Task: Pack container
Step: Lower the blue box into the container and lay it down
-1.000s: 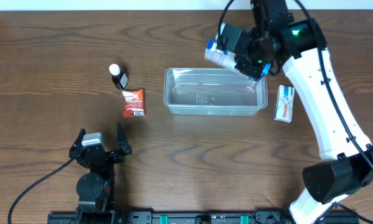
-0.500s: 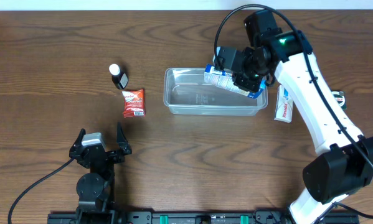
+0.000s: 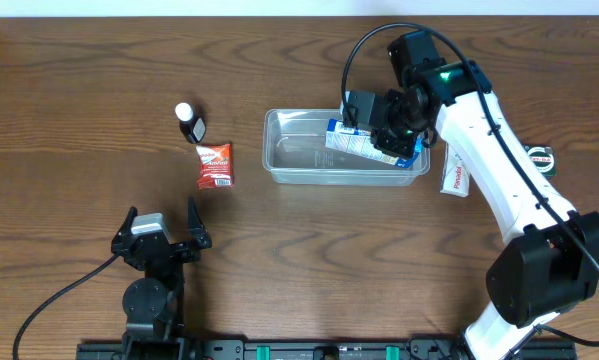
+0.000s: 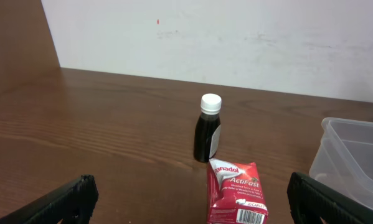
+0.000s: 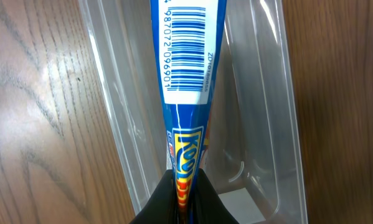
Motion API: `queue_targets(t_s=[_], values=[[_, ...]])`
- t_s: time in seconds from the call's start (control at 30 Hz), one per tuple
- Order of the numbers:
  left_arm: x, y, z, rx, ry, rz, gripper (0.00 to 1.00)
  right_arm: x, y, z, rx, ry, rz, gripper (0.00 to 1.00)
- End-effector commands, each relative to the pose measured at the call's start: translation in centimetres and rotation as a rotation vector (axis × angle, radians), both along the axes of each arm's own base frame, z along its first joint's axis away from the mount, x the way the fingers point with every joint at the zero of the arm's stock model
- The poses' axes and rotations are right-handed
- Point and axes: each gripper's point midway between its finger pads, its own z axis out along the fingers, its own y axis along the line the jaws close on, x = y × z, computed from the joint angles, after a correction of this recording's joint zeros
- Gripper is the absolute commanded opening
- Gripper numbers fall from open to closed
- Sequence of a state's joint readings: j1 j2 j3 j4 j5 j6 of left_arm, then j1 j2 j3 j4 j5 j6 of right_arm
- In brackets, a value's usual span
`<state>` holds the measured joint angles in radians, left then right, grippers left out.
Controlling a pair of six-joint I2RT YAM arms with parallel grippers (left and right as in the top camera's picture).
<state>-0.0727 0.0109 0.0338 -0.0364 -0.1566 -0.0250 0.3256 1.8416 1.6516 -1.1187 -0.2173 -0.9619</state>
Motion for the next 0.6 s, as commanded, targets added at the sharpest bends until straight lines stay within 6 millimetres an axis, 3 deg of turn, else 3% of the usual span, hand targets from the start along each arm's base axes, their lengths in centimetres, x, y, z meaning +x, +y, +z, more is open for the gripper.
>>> queue_targets(t_s=[0.0, 0.57], values=[[0.0, 0.1, -1.7, 0.013, 0.042, 0.004, 0.98, -0.3, 0.7, 0.3, 0.019, -0.009, 0.054, 0.06], [0.0, 0.1, -1.7, 0.012, 0.042, 0.004, 0.98, -1.4, 0.3, 0.0, -0.004, 0.024, 0.103, 0.06]])
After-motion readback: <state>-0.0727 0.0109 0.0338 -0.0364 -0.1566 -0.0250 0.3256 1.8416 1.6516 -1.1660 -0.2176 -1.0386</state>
